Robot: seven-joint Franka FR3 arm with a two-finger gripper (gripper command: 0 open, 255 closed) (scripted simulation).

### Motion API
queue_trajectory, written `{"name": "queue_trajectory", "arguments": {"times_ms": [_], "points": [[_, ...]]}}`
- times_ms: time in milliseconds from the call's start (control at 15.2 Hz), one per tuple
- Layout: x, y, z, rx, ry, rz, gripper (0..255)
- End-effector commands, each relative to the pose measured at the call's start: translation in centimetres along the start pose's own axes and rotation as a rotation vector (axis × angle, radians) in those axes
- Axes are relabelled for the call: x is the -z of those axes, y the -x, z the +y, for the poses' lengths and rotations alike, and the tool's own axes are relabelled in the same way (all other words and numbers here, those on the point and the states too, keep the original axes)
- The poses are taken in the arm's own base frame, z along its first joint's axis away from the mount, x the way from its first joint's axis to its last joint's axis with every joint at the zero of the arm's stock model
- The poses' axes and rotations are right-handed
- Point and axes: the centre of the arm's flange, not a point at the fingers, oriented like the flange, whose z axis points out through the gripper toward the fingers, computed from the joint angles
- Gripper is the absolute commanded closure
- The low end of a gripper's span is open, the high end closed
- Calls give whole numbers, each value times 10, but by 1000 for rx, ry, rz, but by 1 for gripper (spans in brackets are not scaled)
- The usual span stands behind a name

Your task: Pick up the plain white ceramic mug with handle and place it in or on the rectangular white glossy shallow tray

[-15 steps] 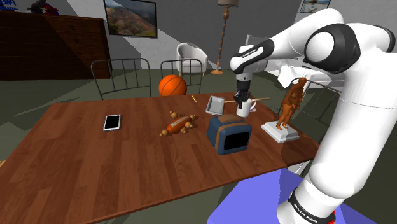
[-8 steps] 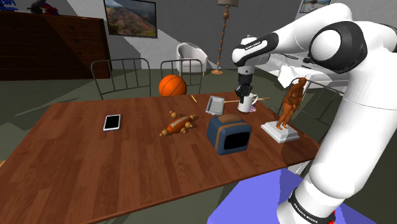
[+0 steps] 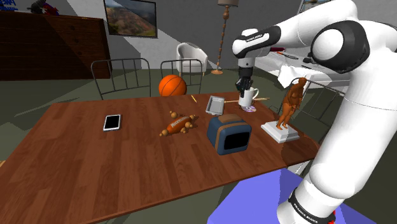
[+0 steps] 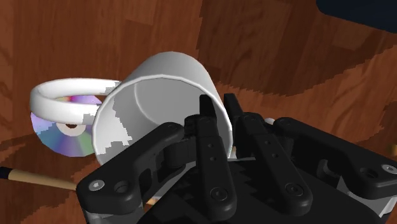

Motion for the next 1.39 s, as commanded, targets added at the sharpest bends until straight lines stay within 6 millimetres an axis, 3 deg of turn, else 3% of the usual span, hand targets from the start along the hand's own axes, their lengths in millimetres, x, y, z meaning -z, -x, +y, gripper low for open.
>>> {"name": "queue_trajectory", "arguments": {"times_ms": [0,660,726,1320], "points": [[8,-18,-6,1,0,-1,255],[47,-137,-45,1,0,-1,255],[54,-156,-51,1,0,-1,255],[7,-164,-52,1,0,-1,255]]}}
